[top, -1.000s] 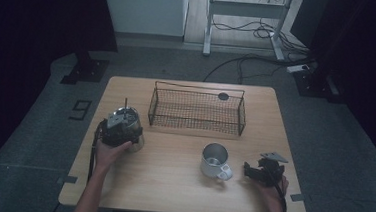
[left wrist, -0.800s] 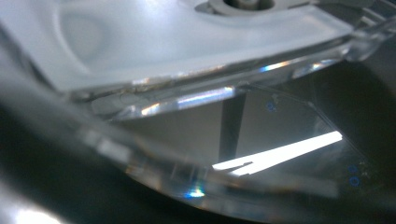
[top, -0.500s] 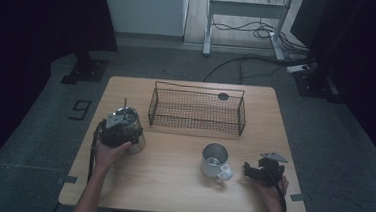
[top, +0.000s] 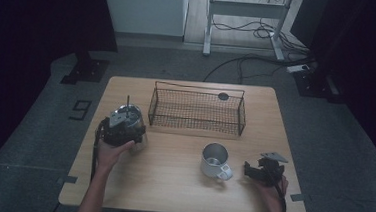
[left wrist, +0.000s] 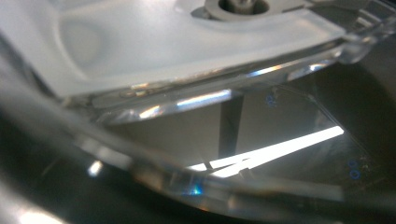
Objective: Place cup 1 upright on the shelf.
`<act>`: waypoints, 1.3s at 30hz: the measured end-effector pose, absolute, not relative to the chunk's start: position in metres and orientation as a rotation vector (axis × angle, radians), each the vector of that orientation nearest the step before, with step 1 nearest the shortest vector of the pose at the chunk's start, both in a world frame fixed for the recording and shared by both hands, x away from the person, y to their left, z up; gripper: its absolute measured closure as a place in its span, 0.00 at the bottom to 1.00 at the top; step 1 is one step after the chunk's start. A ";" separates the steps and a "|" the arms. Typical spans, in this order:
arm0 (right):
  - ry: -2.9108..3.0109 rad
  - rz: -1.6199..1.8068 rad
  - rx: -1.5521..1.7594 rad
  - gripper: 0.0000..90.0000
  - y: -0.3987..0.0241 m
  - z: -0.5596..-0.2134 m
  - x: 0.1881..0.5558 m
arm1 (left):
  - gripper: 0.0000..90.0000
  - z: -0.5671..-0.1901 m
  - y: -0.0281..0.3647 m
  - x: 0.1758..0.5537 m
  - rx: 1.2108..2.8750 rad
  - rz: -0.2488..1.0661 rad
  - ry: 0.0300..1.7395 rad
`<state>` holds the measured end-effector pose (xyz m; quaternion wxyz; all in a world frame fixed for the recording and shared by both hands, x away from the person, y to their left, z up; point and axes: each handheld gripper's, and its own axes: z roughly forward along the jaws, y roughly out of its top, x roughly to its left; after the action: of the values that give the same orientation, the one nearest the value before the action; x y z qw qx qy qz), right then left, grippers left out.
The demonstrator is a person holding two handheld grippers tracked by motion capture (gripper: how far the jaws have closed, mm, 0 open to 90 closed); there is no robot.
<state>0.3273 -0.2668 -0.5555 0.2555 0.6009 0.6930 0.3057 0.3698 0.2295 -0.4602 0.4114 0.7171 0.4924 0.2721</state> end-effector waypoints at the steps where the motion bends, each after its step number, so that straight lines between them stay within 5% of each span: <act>1: 1.881 0.829 1.630 0.10 -0.267 -0.555 0.327 | 0.04 -0.459 0.229 0.369 1.802 0.684 1.242; 39: 1.886 0.840 1.613 0.15 -0.268 -0.555 0.325 | 0.05 -0.417 0.203 0.364 1.783 0.713 1.195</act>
<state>0.3254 -0.2677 -0.5552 0.2579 0.5949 0.6954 0.3098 0.3637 0.2029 -0.4172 0.4260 0.7133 0.4780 0.2852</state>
